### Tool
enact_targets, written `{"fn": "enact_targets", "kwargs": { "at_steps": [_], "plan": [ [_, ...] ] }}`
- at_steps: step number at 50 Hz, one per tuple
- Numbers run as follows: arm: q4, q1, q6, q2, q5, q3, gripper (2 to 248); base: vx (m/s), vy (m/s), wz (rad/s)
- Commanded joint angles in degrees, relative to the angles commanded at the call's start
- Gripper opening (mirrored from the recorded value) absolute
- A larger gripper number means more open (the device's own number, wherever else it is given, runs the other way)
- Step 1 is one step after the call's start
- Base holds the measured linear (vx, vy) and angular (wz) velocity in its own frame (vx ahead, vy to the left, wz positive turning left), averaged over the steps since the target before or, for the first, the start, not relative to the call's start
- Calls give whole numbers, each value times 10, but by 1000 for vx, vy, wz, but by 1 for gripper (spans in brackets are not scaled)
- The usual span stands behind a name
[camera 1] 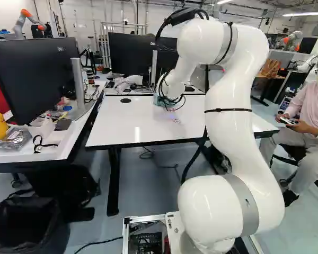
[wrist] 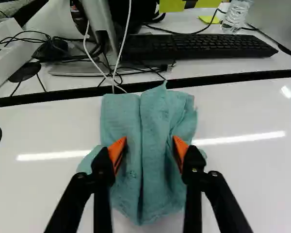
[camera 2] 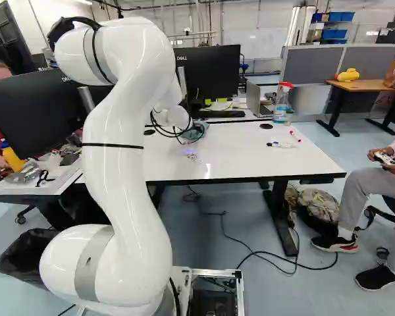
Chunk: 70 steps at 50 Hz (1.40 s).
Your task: Clean the table with the green towel
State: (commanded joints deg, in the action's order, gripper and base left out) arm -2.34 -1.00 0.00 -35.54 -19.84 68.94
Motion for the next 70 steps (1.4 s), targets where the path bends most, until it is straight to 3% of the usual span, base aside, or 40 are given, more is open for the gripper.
{"fn": "enact_targets", "kwargs": {
  "at_steps": [4,5,9,10,14,15,57,70],
  "plan": [
    [0,0,0,0,0,0,136,0,0,0],
    [0,0,0,0,0,0,100,0,0,0],
    [0,0,0,0,0,0,100,0,0,0],
    [0,0,0,0,0,0,69,0,0,0],
    [0,0,0,0,0,0,69,0,0,0],
    [0,0,0,0,0,0,55,0,0,0],
    [0,0,0,48,0,-13,54,0,0,0],
    [0,0,0,88,0,-46,54,0,0,0]
  ]
}}
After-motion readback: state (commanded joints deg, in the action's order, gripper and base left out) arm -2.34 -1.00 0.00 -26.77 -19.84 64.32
